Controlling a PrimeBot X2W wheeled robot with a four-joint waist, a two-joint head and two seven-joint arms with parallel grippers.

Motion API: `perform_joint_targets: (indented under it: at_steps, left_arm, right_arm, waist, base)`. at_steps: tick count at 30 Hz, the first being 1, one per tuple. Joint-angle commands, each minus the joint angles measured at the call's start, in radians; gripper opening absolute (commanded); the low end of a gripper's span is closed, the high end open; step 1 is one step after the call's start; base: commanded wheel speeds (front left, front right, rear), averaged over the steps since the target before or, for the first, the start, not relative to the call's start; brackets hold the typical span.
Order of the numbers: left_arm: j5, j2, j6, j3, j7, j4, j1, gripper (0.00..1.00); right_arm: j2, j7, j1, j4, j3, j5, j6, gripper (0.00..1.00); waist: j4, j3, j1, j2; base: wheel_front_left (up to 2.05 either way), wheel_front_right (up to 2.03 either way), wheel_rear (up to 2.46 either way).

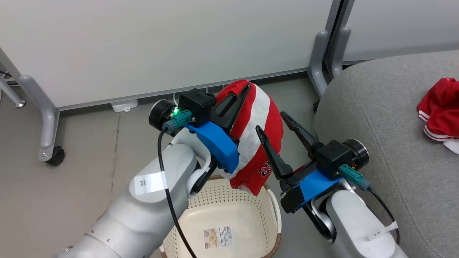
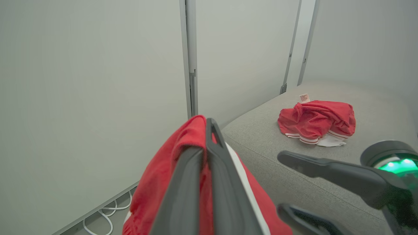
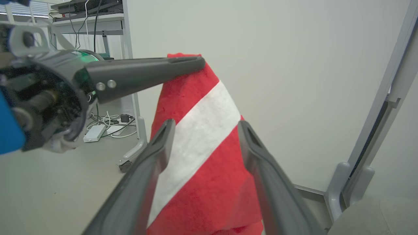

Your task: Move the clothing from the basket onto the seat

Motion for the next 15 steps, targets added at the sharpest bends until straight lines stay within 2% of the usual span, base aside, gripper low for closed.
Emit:
perform_joint_targets:
  at_steps: [1, 15]
  left_arm:
    - [0.006, -0.004, 0.001, -0.001, -0.005, -0.005, -0.015, 0.00]
    - [0.008, -0.036, -0.003, -0.033, -0.005, -0.032, -0.036, 0.00]
  right_arm:
    - [-0.001, 0.000, -0.025, 0.016, 0.008, -0.004, 0.000, 1.00]
    - [-0.001, 0.000, -0.151, 0.188, 0.030, 0.004, 0.000, 1.00]
  waist:
    - [0.002, 0.002, 0.0000, 0.0000]
    - [0.036, 0.024, 0.0000, 0.0000]
  base:
    - [0.00, 0.00, 0.00]
    - [0.00, 0.00, 0.00]
